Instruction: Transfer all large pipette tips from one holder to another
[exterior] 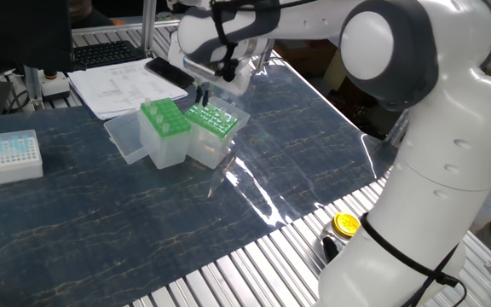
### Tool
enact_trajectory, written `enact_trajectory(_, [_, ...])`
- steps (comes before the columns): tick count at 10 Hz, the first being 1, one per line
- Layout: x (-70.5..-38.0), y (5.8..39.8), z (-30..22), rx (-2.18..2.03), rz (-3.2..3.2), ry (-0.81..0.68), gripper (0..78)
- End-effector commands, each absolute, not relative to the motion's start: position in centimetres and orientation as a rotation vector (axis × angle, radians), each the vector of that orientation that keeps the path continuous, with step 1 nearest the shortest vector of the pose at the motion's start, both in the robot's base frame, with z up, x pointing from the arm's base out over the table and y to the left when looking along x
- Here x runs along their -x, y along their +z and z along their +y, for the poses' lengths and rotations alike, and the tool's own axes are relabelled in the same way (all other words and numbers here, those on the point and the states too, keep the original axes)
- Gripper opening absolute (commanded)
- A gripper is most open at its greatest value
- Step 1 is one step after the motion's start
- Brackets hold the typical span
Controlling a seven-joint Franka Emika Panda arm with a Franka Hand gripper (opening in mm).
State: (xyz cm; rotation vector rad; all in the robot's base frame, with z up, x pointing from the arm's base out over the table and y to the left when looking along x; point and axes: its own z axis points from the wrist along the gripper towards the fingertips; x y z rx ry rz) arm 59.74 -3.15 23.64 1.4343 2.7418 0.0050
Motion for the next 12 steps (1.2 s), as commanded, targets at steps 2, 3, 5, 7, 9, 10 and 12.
enact_trajectory(2, [-60.3,28.4,-2.6,-1.449,2.719,0.005,1.4])
enact_trajectory(3, [-60.3,29.1,-2.5,-1.456,2.715,0.008,1.4])
enact_trajectory(5, [-60.6,30.7,-2.3,-1.469,2.704,0.011,1.4])
enact_trajectory(7, [-60.9,31.8,-2.3,-1.467,2.701,0.014,1.4])
enact_trajectory(9, [-60.9,32.4,-2.4,-1.458,2.694,0.020,1.4])
enact_trajectory(10, [-61.0,32.8,-2.3,-1.460,2.690,0.021,1.4])
enact_trajectory(12, [-61.3,33.7,-2.2,-1.468,2.685,0.023,1.4])
